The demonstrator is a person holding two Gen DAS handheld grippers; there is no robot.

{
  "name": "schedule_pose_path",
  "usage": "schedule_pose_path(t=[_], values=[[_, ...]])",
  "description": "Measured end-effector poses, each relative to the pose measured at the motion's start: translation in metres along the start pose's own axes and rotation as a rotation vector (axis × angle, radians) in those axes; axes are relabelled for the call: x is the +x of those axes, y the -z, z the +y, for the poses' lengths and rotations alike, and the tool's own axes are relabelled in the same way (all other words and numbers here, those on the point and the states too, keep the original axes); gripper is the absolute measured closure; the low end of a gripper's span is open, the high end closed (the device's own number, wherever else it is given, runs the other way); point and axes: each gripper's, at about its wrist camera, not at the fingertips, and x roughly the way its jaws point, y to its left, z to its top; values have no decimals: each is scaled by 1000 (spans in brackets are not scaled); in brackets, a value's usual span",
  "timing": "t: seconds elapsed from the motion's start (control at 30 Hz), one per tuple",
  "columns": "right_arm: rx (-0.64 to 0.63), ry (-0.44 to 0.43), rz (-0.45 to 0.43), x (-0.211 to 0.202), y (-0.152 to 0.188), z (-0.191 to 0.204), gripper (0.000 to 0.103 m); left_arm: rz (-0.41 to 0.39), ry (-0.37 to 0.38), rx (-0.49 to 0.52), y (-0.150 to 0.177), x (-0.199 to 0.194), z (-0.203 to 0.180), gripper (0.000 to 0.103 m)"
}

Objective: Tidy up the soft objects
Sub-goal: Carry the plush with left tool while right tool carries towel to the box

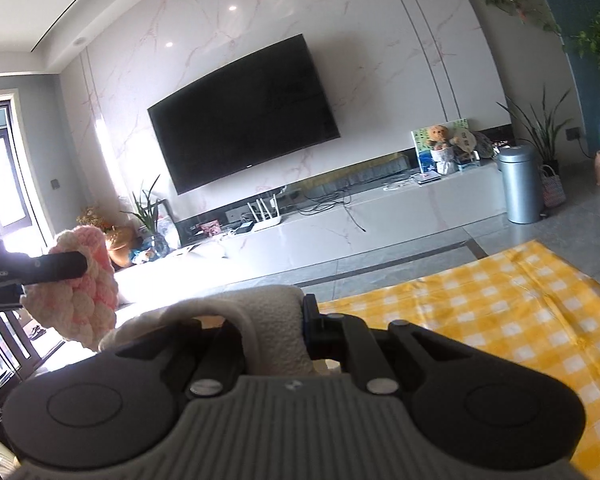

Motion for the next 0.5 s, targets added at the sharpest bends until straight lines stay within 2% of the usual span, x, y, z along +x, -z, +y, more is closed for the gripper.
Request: schedule_pose_path(t=[0.07,0.13,0.3,0.5], values=[[-32,-16,7,7,0,20,97,25,9,-66,1,-2,21,64],[-71,-42,15,14,4,43,97,9,-7,-105,4,-5,40,64],[-189,-97,51,30,21,91,97,-21,-99,-108,18,-17,81,64],[-301,-94,68,40,34,122,97,-31,-138,-144,39,-27,124,64]])
